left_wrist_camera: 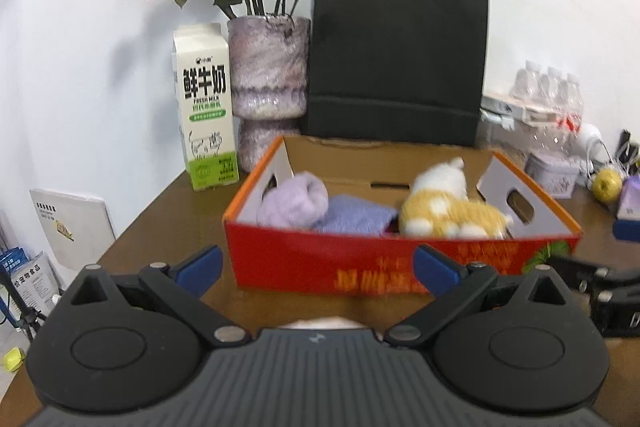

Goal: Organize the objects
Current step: 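Withdraw both grippers from the box back over the table, then grasp the white cloth with the left gripper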

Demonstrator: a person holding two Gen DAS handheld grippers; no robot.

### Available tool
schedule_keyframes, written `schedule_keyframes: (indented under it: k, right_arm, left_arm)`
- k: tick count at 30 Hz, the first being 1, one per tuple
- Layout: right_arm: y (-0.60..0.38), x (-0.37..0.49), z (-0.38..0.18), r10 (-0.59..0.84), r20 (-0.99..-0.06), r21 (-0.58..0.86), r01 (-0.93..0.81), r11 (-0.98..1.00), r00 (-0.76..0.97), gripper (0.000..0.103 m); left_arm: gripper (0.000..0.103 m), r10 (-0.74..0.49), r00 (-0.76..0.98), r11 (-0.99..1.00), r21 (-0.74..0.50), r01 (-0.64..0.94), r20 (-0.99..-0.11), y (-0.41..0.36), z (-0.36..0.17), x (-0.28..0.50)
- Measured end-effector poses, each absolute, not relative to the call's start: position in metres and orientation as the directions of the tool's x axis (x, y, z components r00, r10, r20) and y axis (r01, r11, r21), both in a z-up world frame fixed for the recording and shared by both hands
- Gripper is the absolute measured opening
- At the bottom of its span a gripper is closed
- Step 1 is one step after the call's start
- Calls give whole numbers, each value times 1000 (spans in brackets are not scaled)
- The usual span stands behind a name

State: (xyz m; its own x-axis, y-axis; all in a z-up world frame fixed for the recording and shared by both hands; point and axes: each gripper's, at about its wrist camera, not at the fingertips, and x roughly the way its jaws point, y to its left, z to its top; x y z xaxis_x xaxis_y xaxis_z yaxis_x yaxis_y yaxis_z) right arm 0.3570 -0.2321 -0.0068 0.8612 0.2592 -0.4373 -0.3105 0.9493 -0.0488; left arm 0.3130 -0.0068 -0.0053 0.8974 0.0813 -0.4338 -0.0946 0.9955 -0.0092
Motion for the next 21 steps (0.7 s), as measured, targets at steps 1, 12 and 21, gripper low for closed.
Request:
schedule_keyframes:
  k: [1,12,21]
  right_arm:
    - [-234,351,-7,259,-435,-50,-310,949,862,103]
    - [-266,303,-21,251,-449,-36,-298,954,857,103]
    - [-291,279,-36,259,-486,-12,-302,953,835,103]
  left_arm:
    - [103,79,896,996,-4,-90,-437,-9,-7,308]
    - [103,75,875,997,13,-79,-479,-22,-24,262]
    - [103,92,859,995,11,-100,-503,-29,-34,243]
